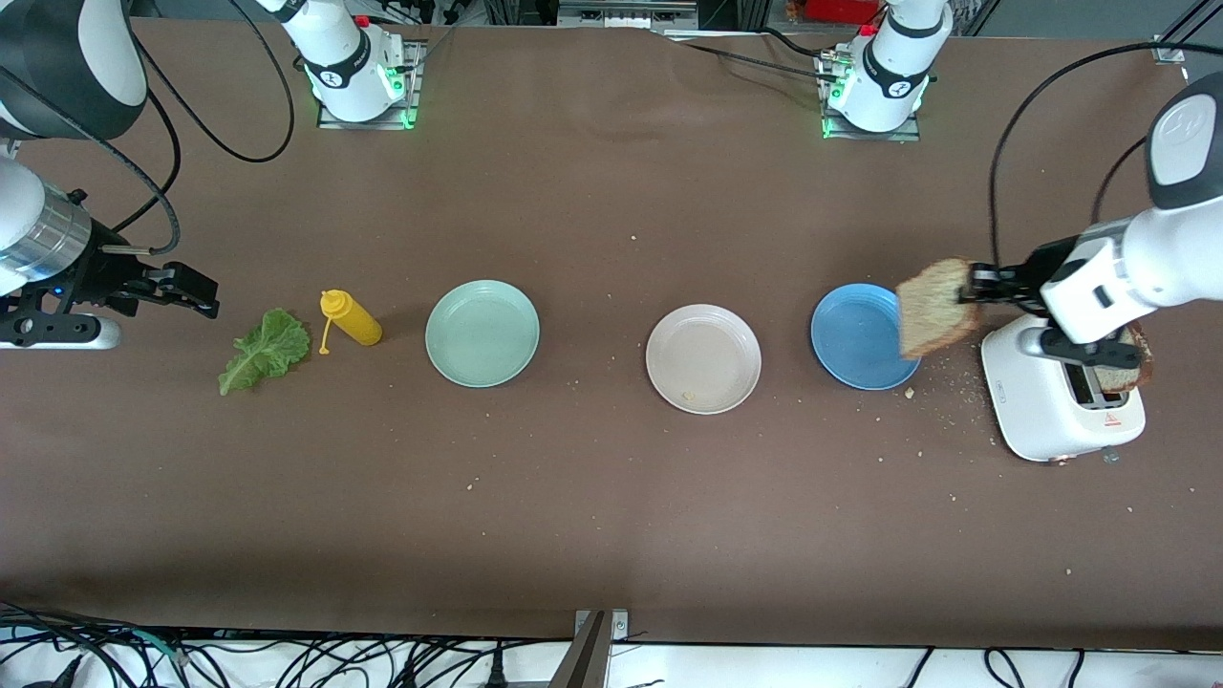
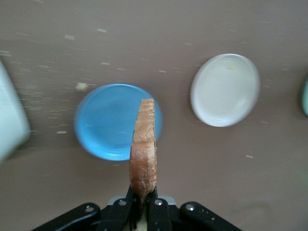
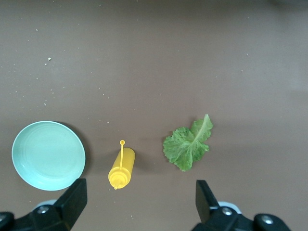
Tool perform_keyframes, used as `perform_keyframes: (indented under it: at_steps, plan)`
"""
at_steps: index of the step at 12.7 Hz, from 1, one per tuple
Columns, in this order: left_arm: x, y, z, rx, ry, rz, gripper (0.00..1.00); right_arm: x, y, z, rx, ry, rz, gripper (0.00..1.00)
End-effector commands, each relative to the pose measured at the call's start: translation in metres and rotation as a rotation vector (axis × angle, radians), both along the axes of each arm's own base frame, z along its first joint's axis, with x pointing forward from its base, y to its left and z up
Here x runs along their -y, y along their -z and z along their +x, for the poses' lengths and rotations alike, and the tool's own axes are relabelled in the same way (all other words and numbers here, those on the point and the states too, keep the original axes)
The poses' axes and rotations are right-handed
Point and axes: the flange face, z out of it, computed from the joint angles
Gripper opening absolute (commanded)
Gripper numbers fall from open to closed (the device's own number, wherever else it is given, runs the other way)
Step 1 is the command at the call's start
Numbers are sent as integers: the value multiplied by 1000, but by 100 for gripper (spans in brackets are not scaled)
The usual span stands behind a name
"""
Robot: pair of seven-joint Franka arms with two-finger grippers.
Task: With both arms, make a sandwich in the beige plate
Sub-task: 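Lift the bread slice out and carry it to the beige plate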
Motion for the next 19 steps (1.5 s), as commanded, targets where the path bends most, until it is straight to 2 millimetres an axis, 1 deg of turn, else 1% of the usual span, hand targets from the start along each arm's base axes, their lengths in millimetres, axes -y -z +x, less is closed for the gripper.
perform_keyframes:
  at_steps: [1,2,3,4,5,6,7,8,10,11,14,15,17,19]
  plan:
    - [28,57,16,-124,-2,-239,0,0,-3,-1,9,0,-16,100]
    - [38,76,21,-171,-30,-356,0,-1,-3,-1,9,-2,-15,100]
    - [48,95,25,-200,-33,-437,0,0,-2,-1,7,0,-16,100]
    - [56,112,28,-199,-13,-480,0,-1,-2,-1,7,-2,-16,100]
    - [60,129,31,-170,22,-506,0,-1,-2,-1,7,-2,-16,100]
    - [62,152,35,-144,55,-545,0,0,-2,-1,7,0,-16,100]
    - [71,178,36,-149,74,-602,0,0,-2,-1,7,0,-16,100]
    - [75,201,36,-138,89,-659,0,0,-3,-1,9,0,-16,100]
    - [87,239,34,-65,184,-736,0,0,-3,-1,9,0,-16,100]
    - [88,258,33,-32,214,-761,0,0,-3,-1,9,1,-16,100]
    - [102,286,36,74,272,-765,0,0,-2,-1,7,1,-16,100]
    - [112,292,34,76,281,-761,0,-1,-2,-1,7,0,-15,100]
    - [123,299,35,104,274,-736,0,-2,-2,-1,7,-3,-15,100]
    - [141,314,33,139,292,-719,3,-2,-2,-1,7,-2,-15,100]
